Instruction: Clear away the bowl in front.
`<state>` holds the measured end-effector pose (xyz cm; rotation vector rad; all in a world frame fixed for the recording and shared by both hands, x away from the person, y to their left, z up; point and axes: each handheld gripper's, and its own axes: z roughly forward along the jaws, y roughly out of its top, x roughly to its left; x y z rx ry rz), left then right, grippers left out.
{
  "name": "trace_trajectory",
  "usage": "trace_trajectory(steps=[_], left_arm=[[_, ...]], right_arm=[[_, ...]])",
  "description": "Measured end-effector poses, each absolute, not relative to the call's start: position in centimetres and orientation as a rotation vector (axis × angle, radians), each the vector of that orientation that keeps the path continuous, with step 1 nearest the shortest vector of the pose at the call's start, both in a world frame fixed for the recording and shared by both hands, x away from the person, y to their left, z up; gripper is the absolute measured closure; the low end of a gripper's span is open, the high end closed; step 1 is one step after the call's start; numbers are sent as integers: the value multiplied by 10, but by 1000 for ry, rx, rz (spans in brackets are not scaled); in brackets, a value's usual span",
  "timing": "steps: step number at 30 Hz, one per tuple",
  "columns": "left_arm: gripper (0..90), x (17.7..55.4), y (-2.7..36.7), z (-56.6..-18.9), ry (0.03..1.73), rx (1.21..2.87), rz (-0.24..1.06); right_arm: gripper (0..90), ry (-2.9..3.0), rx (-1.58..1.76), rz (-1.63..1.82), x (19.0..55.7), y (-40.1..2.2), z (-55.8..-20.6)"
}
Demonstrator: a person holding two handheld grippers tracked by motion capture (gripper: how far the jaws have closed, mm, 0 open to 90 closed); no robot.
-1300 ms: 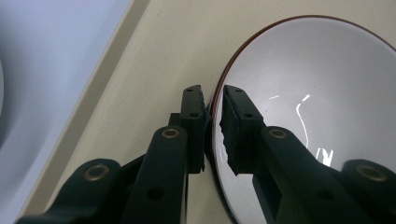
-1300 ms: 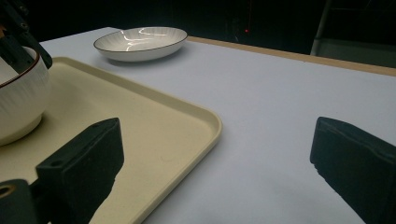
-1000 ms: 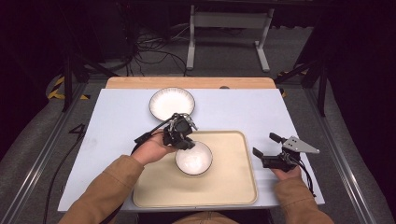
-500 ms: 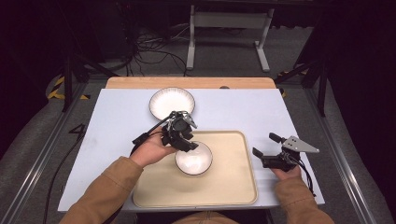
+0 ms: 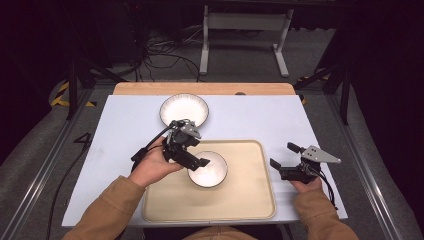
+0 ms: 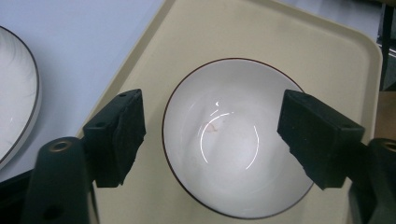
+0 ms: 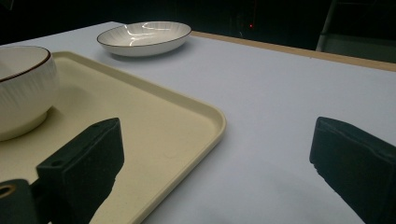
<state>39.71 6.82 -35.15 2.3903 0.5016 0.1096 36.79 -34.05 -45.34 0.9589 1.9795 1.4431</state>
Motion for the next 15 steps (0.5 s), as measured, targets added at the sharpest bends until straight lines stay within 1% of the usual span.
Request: trace_trajectory(steps=[5,11,15], left_arm=[[136,386,86,-348,531,2333,128],[100,377,102,-349,562,2283,165],[95,370,111,-349,568,2268,198]], right_arm=[[35,1988,958,1445,368,-340,-453],[35,1988,956,1451,368,-341,-453],[34,1986,955,1455,368,-341,-453]])
